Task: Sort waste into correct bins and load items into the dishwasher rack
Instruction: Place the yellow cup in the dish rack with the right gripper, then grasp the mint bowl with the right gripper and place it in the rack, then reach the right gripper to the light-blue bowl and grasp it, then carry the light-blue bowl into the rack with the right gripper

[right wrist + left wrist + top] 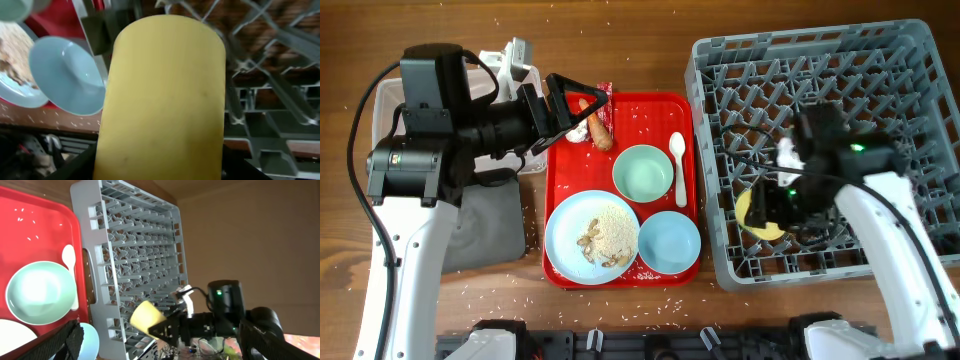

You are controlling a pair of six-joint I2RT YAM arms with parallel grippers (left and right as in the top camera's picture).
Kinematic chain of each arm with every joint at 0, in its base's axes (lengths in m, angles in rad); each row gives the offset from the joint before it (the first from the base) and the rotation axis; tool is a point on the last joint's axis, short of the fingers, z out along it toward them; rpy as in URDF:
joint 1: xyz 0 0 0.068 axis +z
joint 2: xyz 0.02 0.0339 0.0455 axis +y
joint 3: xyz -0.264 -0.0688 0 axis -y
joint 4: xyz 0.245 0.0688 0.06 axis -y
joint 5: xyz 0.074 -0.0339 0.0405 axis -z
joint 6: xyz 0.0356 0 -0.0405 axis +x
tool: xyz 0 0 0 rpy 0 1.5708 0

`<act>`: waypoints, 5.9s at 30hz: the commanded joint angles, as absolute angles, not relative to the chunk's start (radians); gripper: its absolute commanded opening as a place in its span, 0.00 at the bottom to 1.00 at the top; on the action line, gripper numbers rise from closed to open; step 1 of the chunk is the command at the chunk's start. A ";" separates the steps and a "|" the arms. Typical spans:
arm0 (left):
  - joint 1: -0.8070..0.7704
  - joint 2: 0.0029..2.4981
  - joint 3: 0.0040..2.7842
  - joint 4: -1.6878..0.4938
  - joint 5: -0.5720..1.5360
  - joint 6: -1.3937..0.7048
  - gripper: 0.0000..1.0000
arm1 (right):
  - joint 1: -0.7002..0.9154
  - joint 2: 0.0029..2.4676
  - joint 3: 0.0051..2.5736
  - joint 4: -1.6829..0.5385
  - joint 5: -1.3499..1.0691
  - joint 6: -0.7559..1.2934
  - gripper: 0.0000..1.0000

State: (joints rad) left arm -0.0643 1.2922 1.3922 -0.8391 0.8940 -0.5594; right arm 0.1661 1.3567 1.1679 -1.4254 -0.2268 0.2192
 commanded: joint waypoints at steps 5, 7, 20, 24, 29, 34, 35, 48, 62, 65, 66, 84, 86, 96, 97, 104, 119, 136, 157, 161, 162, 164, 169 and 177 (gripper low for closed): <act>-0.062 1.292 1.395 -0.908 0.884 -0.501 1.00 | 0.226 1.415 1.185 -1.335 -0.109 0.295 0.99; -0.062 1.292 1.395 -0.910 0.880 -0.501 1.00 | 0.226 1.385 1.222 -1.275 -0.138 0.260 0.95; -0.033 1.291 1.395 -1.048 0.360 -0.492 1.00 | 0.569 1.703 1.275 -0.772 0.002 0.247 0.62; -0.023 1.291 1.395 -1.131 0.234 -0.505 1.00 | 0.568 1.860 1.275 -0.681 0.003 0.209 0.54; -0.023 1.291 1.395 -1.135 0.234 -0.505 1.00 | 0.548 1.881 1.273 -0.684 -0.032 0.155 0.33; -0.023 1.291 1.395 -1.135 0.234 -0.505 1.00 | 0.551 1.927 1.269 -0.691 -0.062 0.166 0.04; -0.023 1.291 1.395 -1.135 0.234 -0.505 1.00 | 0.551 1.916 1.278 -0.697 -0.064 0.162 0.04; -0.023 1.291 1.395 -1.135 0.234 -0.505 1.00 | 0.312 1.343 1.390 -0.771 1.050 0.266 0.04; -0.010 1.291 1.395 -1.134 0.234 -0.505 1.00 | 0.026 1.863 1.348 -0.590 1.097 0.198 0.04; -0.010 1.293 1.395 -1.134 0.234 -0.505 1.00 | 0.112 1.878 1.348 -0.640 1.005 0.198 0.04; -0.010 1.295 1.395 -1.134 0.234 -0.505 1.00 | 0.144 1.876 1.348 -0.664 1.021 0.197 0.05; -0.010 1.295 1.395 -1.134 0.234 -0.505 1.00 | 0.570 1.630 1.348 -0.934 0.519 0.304 0.56; -0.010 1.295 1.395 -1.134 0.234 -0.505 1.00 | 0.572 1.633 1.342 -0.936 0.263 0.178 0.56; -0.010 1.295 1.395 -1.134 0.234 -0.505 1.00 | 0.646 1.637 1.083 -0.916 -0.244 -0.080 0.51; -0.010 1.295 1.395 -1.134 0.234 -0.505 1.00 | 0.660 1.641 1.066 -0.895 -0.238 -0.078 0.50; -0.010 1.295 1.395 -1.134 0.234 -0.505 1.00 | 0.687 1.731 1.016 -0.804 -0.041 0.016 0.15; -0.010 1.295 1.395 -1.134 0.234 -0.505 1.00 | 0.686 1.533 1.047 -0.748 0.015 -0.064 0.53; -0.010 1.295 1.395 -1.134 0.234 -0.505 1.00 | 0.643 1.513 1.243 -0.854 0.302 0.057 0.04; -0.010 1.295 1.395 -1.134 0.234 -0.505 1.00 | -0.242 1.834 1.263 -0.455 1.183 0.173 0.04; -0.010 1.295 1.395 -1.134 0.234 -0.505 1.00 | -0.176 1.882 1.263 -0.464 1.189 0.176 0.04; -0.010 1.295 1.395 -1.134 0.234 -0.505 1.00 | -0.146 1.882 1.263 -0.471 1.189 0.176 0.04; -0.010 1.295 1.395 -1.134 0.234 -0.505 1.00 | -0.075 1.882 1.263 -0.500 1.189 0.176 0.04; -0.010 1.295 1.395 -1.134 0.234 -0.505 1.00 | 0.025 1.881 1.261 -0.566 1.190 0.191 0.15; -0.010 1.295 1.395 -1.134 0.234 -0.505 1.00 | 0.129 1.743 1.262 -0.614 1.174 0.183 0.59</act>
